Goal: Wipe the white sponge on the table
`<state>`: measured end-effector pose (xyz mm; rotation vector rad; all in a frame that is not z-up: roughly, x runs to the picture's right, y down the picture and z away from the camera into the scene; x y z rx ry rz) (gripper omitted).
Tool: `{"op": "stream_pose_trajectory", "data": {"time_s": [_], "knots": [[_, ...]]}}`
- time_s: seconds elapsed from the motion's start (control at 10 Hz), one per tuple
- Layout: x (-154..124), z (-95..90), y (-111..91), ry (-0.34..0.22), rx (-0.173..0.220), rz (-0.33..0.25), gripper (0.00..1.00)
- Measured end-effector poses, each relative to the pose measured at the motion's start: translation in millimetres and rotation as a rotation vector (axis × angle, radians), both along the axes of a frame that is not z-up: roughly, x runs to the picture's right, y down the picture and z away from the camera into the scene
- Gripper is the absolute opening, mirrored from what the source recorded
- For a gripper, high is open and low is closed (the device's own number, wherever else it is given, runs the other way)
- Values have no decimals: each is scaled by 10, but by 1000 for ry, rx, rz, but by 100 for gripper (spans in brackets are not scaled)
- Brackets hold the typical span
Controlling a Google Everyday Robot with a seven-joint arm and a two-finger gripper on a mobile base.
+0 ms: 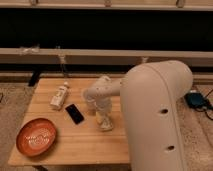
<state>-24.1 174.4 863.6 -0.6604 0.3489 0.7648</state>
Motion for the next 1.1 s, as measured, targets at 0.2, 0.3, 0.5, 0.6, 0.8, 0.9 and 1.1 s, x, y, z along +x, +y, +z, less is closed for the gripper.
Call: {"op": "stream_pose_trajectory", "data": {"time_s": [0.2, 0.3, 0.5, 0.6, 0.8, 0.9, 1.1], "knots": [[-132, -114, 19, -46, 9, -42, 0], [-227, -210, 76, -78, 8, -64, 0], [-359, -351, 236, -120, -5, -99, 0], [-375, -424, 394, -135, -28, -123, 1], [-304, -516, 578, -158, -61, -132, 14], [-240, -536, 609, -160, -68, -129, 20], [6, -593, 669, -149, -80, -86, 43]]}}
